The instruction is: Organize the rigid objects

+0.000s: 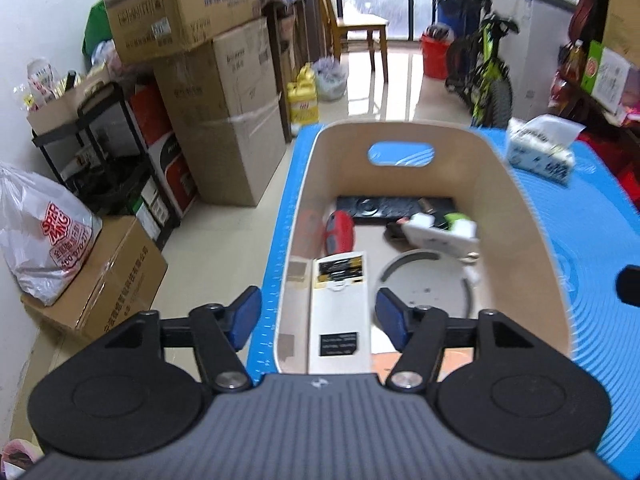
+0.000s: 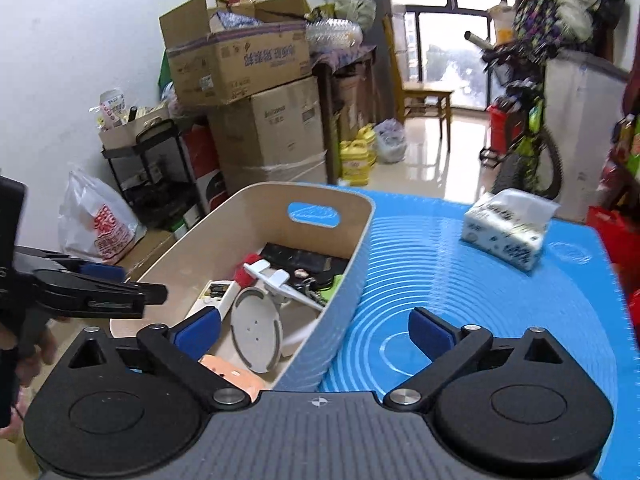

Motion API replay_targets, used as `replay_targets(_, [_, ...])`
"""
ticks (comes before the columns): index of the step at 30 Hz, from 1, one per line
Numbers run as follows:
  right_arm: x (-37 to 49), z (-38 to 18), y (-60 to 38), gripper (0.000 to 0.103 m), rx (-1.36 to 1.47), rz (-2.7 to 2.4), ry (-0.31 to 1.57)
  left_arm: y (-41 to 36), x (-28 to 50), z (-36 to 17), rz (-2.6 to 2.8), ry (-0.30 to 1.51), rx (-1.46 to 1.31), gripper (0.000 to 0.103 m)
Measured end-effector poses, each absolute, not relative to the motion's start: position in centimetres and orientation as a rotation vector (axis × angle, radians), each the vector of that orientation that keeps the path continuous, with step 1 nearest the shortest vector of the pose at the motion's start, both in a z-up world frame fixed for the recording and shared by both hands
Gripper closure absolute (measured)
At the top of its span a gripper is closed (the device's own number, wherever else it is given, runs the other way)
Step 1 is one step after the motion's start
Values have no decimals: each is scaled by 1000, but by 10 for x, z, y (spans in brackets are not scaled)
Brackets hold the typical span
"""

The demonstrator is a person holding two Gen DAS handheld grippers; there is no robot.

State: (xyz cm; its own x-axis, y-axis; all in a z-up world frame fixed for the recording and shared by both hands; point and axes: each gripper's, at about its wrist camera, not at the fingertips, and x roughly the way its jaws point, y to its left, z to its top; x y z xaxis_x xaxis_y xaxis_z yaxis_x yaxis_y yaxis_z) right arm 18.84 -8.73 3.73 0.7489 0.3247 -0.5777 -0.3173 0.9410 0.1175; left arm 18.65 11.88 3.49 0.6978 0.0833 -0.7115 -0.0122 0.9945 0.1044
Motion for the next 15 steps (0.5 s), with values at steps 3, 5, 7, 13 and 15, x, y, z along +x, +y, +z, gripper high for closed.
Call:
replay_targets(3, [171,41,-91,2,0,322,622,111,166,44,46,760,78,37])
replay_targets(5, [159,42,-94,2,-11,300,621,106,151,48,49,741,57,34])
replay_targets(7, [144,41,-97,2,-28,281,599,104,138,49,45,735,35,34])
replay_targets(13, [104,37,-105,2,-38,251,567,92,97,48,76,716,17,34])
replay_targets(15, [92,37,-107,2,-39,248,563,90,85,47,68,714,11,34])
